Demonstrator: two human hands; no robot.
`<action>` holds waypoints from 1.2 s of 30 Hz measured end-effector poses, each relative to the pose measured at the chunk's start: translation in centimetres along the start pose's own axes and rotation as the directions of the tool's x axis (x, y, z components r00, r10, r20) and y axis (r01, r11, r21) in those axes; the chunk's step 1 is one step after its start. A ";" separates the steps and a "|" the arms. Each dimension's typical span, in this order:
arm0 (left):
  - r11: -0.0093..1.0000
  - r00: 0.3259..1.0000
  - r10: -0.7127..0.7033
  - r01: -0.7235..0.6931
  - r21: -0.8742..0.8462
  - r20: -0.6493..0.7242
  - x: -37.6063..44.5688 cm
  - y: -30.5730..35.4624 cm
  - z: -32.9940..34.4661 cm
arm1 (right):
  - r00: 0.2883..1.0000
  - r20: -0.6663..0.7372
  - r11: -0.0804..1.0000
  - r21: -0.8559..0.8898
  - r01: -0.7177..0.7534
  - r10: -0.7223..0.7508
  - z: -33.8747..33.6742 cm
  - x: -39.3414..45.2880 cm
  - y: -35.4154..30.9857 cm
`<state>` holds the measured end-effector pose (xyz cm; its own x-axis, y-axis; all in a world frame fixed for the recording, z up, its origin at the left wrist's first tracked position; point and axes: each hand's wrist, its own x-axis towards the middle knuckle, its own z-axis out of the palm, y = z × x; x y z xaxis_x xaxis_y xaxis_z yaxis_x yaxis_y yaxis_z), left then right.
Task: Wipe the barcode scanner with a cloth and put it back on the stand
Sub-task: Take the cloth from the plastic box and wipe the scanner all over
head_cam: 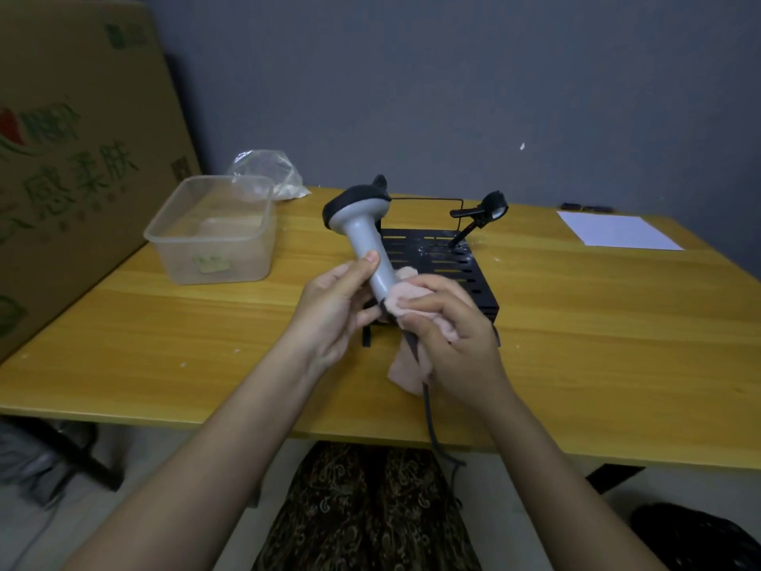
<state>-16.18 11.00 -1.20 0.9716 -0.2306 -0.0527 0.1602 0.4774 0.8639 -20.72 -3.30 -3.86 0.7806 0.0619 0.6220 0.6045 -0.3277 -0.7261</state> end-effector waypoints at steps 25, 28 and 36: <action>0.989 0.993 -0.048 0.062 -0.131 0.107 0.3 0.4 0.3 | 0.962 -0.143 0.971 -0.016 -0.238 0.234 -2.0 0.2 0.7; 0.999 0.996 -0.042 0.044 -0.021 0.076 0.2 0.2 1.1 | 0.919 -0.079 0.917 0.141 -0.373 0.386 -0.7 0.2 -1.4; 0.923 0.998 0.067 -0.058 0.381 -0.011 0.2 0.7 2.2 | 0.919 -0.207 0.928 -0.097 -0.361 0.336 0.2 -0.2 -0.9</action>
<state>-16.23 9.38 0.52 0.9820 -0.1890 0.0002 0.0250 0.1310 0.9911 -21.45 -2.85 -3.36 0.8873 -0.2484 0.3886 0.2638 -0.4180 -0.8693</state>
